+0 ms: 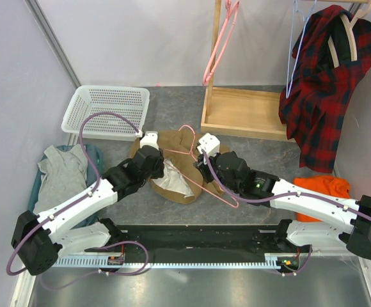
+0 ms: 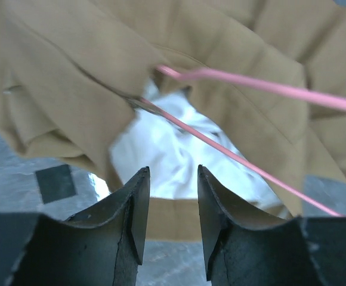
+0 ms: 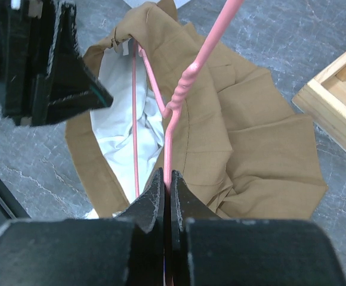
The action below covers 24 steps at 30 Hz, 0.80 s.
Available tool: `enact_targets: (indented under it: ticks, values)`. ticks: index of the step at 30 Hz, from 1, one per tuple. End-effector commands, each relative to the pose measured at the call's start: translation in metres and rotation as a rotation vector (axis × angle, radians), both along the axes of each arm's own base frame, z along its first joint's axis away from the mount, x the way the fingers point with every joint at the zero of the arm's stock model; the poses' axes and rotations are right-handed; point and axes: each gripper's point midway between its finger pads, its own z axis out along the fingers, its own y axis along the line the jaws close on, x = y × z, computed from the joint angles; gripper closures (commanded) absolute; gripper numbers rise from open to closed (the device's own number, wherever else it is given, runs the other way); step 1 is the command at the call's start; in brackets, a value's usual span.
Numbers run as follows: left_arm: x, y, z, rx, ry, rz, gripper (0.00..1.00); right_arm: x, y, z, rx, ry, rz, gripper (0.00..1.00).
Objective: Place the skirt on the hanger
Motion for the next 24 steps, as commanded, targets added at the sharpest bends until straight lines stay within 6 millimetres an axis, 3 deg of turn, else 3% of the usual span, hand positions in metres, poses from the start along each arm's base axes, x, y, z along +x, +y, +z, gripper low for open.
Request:
enact_targets:
  ticks: [1, 9, 11, 16, 24]
  values:
    - [0.028, 0.019, 0.011, 0.017, -0.133, 0.193, 0.58, -0.004, 0.002, 0.013, 0.040, 0.001, 0.006, 1.00]
    - [0.035, 0.041, 0.025, 0.044, -0.221, 0.300, 0.54, -0.009, -0.012, 0.007, 0.023, 0.022, -0.021, 1.00]
    - [0.040, 0.037, 0.029, 0.031, -0.257, 0.288, 0.52, -0.009, -0.015, 0.007, 0.026, 0.024, -0.030, 1.00]
    - [0.050, 0.031, 0.013, 0.054, -0.259, 0.290, 0.48, -0.010, -0.017, 0.008, 0.029, 0.024, -0.034, 1.00]
    - [0.079, 0.022, 0.031, 0.032, -0.399, 0.324, 0.48, -0.010, -0.020, 0.004, 0.020, 0.032, -0.041, 1.00]
